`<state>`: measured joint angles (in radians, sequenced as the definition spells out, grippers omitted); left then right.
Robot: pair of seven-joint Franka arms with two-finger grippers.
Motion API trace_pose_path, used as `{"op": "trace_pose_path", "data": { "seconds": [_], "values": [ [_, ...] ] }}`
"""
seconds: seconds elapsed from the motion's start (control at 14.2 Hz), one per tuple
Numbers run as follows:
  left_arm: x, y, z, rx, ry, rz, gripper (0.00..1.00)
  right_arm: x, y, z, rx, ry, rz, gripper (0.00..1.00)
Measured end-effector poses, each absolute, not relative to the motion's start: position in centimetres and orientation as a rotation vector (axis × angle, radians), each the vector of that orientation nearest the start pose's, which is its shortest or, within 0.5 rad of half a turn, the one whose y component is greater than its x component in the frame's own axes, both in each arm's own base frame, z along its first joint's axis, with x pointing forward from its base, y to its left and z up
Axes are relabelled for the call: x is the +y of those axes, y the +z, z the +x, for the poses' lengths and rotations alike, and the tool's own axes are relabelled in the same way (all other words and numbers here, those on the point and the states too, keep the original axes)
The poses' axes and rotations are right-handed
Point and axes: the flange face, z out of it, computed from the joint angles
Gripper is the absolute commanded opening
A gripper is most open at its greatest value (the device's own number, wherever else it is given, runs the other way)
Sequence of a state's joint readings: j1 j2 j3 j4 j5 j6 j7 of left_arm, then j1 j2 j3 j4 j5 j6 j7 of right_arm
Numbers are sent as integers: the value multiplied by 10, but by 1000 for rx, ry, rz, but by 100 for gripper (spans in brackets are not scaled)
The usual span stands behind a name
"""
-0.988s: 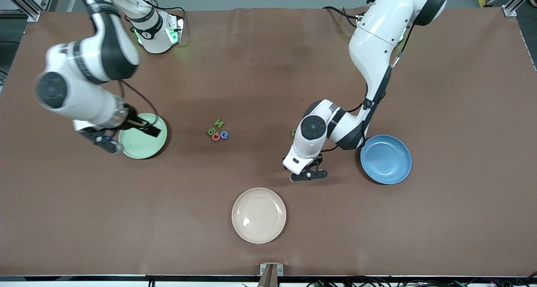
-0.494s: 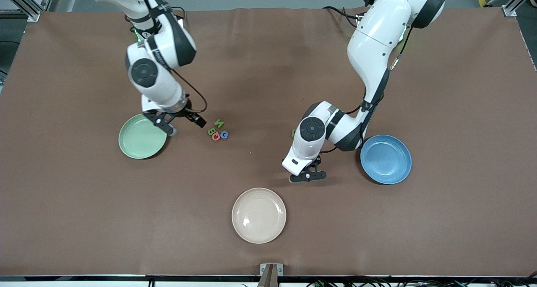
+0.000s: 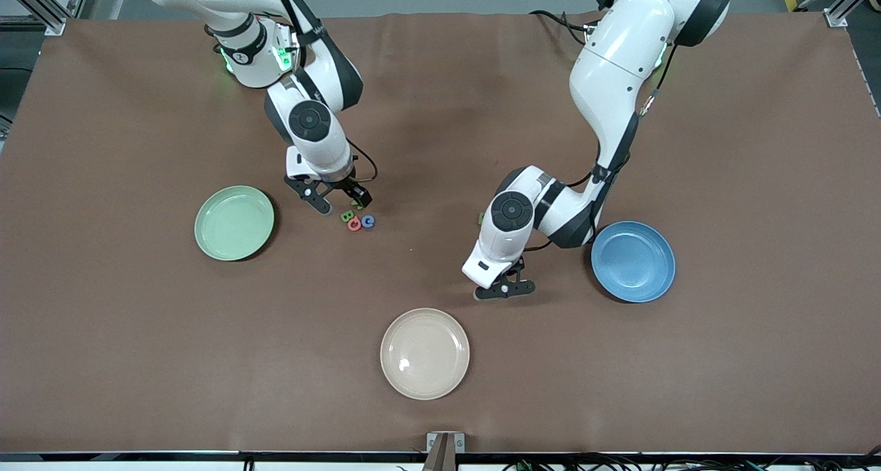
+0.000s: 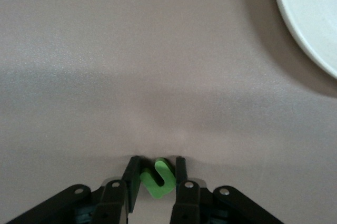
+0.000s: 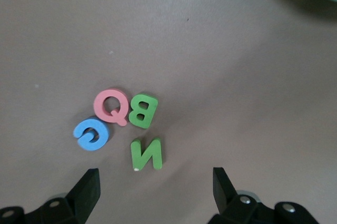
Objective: Sort upper and lower case letters into plates
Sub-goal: 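Grasp the green u with the left gripper while the right gripper grasps the N, then place the u on the blue plate while the right gripper places the N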
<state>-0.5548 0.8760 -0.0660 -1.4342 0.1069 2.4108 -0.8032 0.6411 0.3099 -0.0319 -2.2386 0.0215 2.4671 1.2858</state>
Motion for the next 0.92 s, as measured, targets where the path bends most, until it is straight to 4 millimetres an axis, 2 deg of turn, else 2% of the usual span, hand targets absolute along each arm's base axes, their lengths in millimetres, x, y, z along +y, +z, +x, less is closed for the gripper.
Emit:
{"op": "trace_pose_path", "data": {
  "seconds": [0.28, 0.42, 0.49, 0.71, 0.78, 0.92],
  "values": [
    [-415, 189, 610, -238, -167, -3179, 20, 308, 205, 440, 1087, 80, -3019, 88],
    [-403, 211, 615, -261, -109, -3138, 20, 311, 199, 438, 1076, 74, -3020, 84],
    [-394, 229, 617, -265, -64, -3109, 20, 312, 194, 437, 1071, 73, -3021, 82],
    [-346, 295, 625, -207, 31, -3053, 20, 314, 184, 435, 1065, 68, -3022, 72],
    [-324, 311, 624, -193, 48, -3045, 19, 314, 182, 435, 1064, 66, -3021, 68],
    [-275, 326, 619, -169, 84, -3033, 19, 317, 176, 433, 1053, 62, -3023, 51]
  ]
}}
